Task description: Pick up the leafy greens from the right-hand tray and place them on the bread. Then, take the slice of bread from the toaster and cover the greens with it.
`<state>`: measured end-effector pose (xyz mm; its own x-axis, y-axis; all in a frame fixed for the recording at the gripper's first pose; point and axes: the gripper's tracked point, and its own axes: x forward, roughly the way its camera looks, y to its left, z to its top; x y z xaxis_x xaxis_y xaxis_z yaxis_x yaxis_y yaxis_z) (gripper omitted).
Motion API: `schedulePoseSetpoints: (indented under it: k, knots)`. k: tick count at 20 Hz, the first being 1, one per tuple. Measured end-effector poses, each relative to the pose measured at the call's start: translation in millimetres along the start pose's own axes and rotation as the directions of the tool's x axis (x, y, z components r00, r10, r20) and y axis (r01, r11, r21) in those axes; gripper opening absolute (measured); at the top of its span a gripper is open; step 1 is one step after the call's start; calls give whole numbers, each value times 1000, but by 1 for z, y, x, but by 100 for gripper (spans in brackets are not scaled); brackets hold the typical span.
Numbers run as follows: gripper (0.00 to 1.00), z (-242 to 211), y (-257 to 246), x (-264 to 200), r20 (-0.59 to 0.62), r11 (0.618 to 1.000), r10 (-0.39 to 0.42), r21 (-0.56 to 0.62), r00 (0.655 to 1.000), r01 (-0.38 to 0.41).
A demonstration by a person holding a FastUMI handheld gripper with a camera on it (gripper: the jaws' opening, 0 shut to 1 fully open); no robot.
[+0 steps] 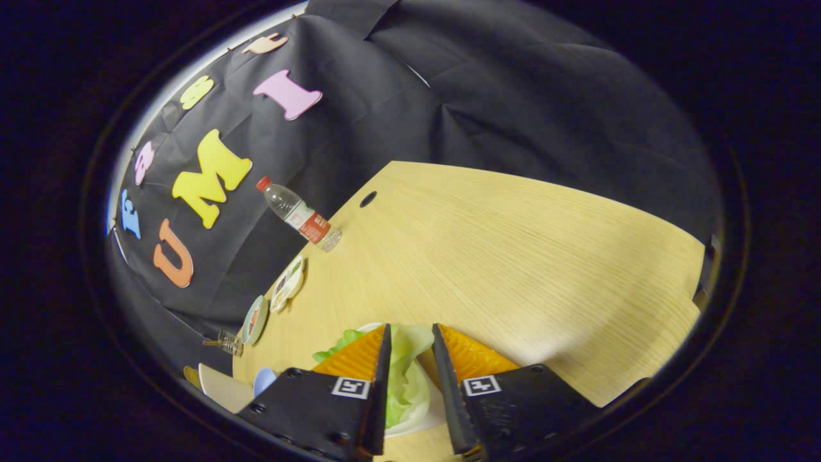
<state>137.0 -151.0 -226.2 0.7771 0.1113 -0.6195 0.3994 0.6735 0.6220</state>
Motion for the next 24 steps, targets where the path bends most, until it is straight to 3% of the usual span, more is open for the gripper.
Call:
schedulePoseSetpoints:
  k: [3,4,9,16,24]
  knots:
    - [6,3,0,-4,0,1000,26,5,1000,-26]
    - [1,5,-1,5,9,999,33,0,999,-33]
    - [0,19,25,-30,66,995,99,-12,993,-98]
    - [0,30,101,-92,161,974,220,-83,962,-209]
    - [0,-22,216,-123,146,930,355,-157,923,-333]
